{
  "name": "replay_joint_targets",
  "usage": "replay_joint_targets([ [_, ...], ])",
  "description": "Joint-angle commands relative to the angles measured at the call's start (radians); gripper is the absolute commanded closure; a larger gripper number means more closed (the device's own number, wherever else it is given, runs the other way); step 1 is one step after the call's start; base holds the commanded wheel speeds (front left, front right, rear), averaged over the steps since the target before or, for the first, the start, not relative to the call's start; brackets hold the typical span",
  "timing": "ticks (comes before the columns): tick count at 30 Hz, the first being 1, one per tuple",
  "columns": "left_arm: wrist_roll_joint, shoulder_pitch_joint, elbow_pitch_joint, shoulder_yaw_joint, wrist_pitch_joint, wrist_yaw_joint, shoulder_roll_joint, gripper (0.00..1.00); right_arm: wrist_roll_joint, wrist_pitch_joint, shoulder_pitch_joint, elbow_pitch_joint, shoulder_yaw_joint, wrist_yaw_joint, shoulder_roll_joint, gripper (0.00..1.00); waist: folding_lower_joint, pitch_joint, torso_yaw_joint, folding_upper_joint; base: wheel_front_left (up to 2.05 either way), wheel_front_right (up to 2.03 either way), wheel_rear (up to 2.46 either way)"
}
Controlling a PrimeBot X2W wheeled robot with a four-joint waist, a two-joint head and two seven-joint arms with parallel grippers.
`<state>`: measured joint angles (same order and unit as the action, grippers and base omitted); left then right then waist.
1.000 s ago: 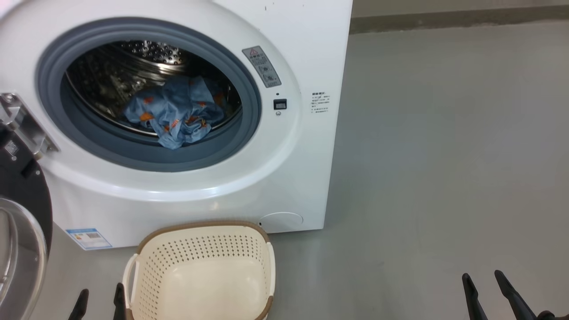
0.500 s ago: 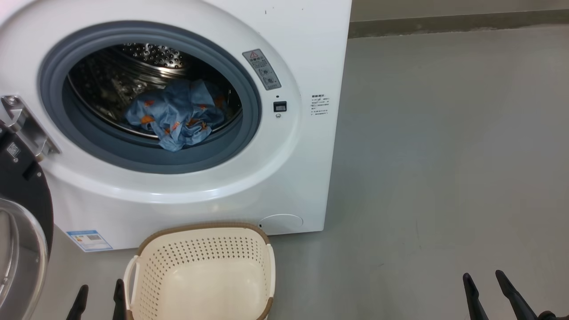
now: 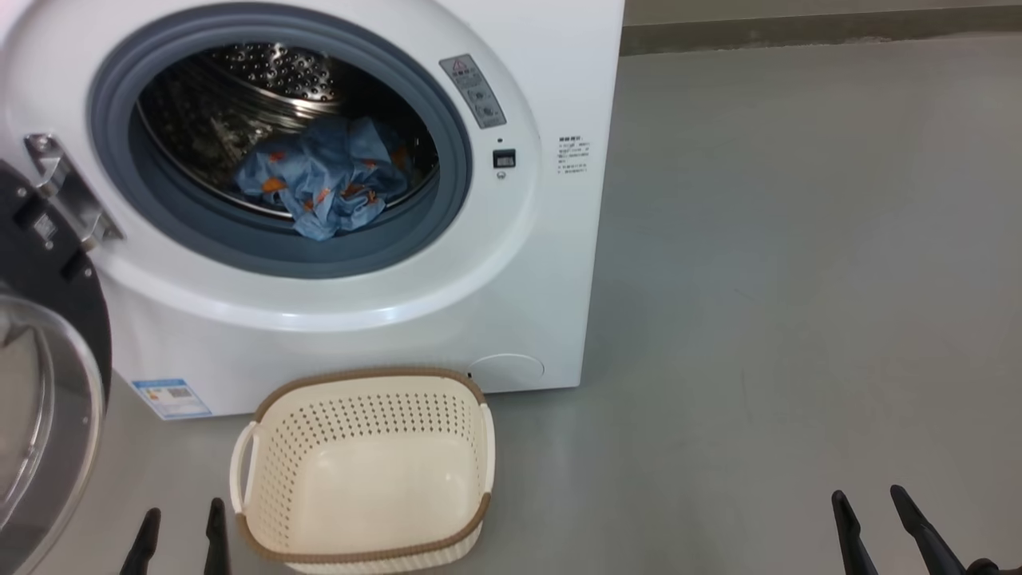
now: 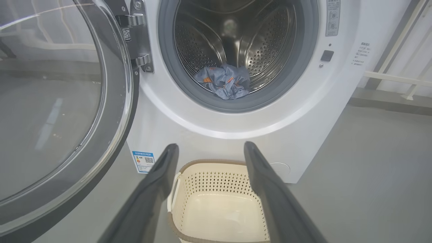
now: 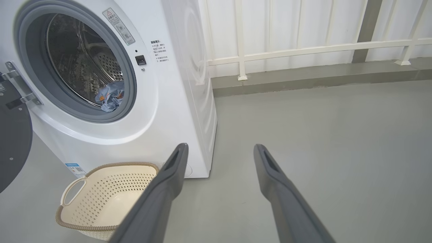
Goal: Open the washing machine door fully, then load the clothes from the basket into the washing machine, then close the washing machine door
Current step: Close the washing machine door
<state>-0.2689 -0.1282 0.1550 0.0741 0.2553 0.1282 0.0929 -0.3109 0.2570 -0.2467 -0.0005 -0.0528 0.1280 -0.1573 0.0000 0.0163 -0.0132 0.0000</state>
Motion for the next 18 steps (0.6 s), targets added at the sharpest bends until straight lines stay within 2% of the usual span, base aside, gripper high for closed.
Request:
replay_joint_targets([
  [1, 0.003, 0.017, -0.032, 0.032, 0.006, 0.002, 0.008, 0.00, -0.006, 0.005, 0.012, -0.027, 0.015, 0.003, -0.023, 0.00, 0.0000, -0.001, 0.001, 0.0000, -1.27, 1.27, 0.00],
  [8, 0.003, 0.016, -0.036, 0.029, 0.006, 0.002, 0.011, 0.00, -0.006, 0.005, 0.014, -0.026, 0.018, 0.003, -0.023, 0.00, 0.0000, -0.002, 0.005, 0.0000, -0.72, 0.72, 0.00],
  [18, 0.008, 0.022, -0.037, 0.029, 0.006, 0.002, 0.010, 0.00, -0.005, 0.005, 0.019, -0.027, 0.023, 0.003, -0.021, 0.00, 0.0000, 0.001, 0.021, 0.0000, -0.02, 0.02, 0.00],
])
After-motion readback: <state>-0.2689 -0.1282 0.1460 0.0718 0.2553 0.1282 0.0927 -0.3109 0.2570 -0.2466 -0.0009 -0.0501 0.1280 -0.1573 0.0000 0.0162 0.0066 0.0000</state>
